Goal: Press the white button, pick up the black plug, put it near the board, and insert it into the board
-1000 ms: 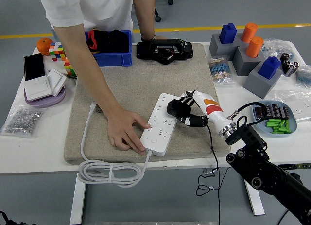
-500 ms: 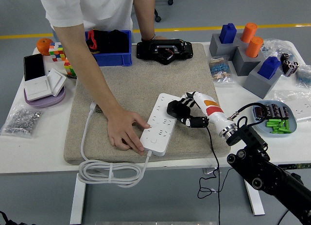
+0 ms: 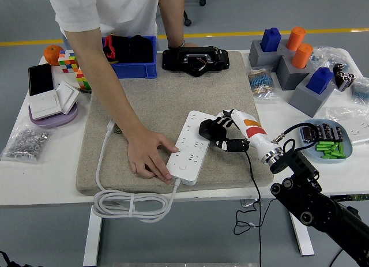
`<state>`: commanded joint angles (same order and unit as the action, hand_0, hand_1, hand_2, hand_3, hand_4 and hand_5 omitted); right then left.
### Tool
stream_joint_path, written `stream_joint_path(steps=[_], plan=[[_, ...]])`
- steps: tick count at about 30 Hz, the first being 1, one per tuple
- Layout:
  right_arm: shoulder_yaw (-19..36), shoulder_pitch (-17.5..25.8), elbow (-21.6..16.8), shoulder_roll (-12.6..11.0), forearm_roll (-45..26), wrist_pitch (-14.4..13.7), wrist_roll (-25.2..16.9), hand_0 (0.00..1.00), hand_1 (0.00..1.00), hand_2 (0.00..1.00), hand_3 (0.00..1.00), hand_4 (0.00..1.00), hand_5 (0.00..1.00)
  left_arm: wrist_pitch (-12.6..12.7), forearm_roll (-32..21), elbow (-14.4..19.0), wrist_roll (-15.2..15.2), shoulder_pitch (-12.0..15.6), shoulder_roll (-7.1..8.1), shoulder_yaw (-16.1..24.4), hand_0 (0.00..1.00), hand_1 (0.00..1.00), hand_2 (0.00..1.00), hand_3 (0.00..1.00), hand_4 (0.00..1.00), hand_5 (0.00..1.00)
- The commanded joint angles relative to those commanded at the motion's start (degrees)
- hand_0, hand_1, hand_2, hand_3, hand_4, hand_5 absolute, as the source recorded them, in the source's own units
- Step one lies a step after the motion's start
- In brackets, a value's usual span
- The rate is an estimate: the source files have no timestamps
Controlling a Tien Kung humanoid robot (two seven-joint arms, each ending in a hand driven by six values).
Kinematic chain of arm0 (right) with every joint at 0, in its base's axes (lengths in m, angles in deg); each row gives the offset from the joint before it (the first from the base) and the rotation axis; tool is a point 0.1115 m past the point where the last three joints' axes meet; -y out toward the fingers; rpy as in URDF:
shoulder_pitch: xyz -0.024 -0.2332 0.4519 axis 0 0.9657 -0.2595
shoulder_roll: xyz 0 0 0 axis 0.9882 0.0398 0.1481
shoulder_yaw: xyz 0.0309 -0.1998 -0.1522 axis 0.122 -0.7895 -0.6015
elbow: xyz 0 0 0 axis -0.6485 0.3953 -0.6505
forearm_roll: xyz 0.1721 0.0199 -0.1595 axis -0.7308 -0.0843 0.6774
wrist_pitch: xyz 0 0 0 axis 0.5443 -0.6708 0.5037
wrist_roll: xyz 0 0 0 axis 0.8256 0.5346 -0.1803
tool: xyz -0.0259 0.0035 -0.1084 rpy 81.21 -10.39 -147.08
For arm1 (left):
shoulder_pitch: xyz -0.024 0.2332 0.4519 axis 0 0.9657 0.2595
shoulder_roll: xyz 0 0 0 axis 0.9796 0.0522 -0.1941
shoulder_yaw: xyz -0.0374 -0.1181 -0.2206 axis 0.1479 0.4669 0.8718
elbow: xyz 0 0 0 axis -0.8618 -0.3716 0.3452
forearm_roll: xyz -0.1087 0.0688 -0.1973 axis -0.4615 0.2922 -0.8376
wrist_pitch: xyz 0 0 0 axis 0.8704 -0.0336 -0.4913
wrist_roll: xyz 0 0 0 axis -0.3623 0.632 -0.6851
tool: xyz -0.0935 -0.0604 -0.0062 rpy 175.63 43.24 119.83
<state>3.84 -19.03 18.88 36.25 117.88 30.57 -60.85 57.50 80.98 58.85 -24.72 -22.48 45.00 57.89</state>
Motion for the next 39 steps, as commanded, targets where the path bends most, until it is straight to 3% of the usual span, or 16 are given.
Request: stream_joint_path(steps=[16, 17, 22, 23, 28, 29, 39], plan=[[0.35, 0.0, -0.49, -0.17, -0.05, 0.62, 0.17, 0.619, 0.602, 0.569, 0.604, 0.854, 0.002, -0.09, 0.25, 0.0, 0.03, -0.06, -0.16, 0.32, 0.692, 0.637, 0.614, 0.639, 0.561, 0.201], [0.37, 0.0, -0.52, -0.17, -0.06, 0.66, 0.22, 0.696, 0.663, 0.596, 0.626, 0.884, 0.002, -0.09, 0.29, 0.0, 0.03, -0.06, -0.18, 0.34, 0.694, 0.637, 0.615, 0.639, 0.562, 0.202], [0.49, -0.12, -0.64, -0.13, -0.07, 0.85, 0.29, 0.696, 0.663, 0.596, 0.626, 0.884, 0.002, -0.07, 0.15, 0.0, 0.02, -0.11, -0.19, 0.31, 0.694, 0.637, 0.615, 0.639, 0.562, 0.202], [0.51, -0.12, -0.63, -0.13, -0.08, 0.9, 0.3, 0.713, 0.7, 0.629, 0.668, 0.912, 0.002, -0.07, 0.14, 0.0, 0.02, -0.11, -0.18, 0.32, 0.691, 0.637, 0.614, 0.639, 0.561, 0.202], [0.56, -0.13, -0.54, -0.16, -0.25, 1.05, 0.36, 0.713, 0.7, 0.629, 0.668, 0.912, 0.002, -0.08, 0.2, 0.0, 0.03, -0.15, -0.18, 0.39, 0.691, 0.637, 0.614, 0.639, 0.561, 0.202], [0.58, -0.14, -0.54, -0.17, -0.29, 1.07, 0.38, 0.735, 0.754, 0.701, 0.721, 0.964, 0.002, -0.08, 0.23, 0.0, 0.03, -0.16, -0.18, 0.42, 0.691, 0.636, 0.615, 0.64, 0.561, 0.203], [0.6, -0.09, -0.55, -0.16, -0.39, 1.62, 0.46, 0.749, 0.772, 0.723, 0.74, 0.998, 0.05, -0.11, 0.45, 0.0, 0.06, -0.12, -0.23, 0.64, 0.692, 0.636, 0.614, 0.639, 0.562, 0.203]])
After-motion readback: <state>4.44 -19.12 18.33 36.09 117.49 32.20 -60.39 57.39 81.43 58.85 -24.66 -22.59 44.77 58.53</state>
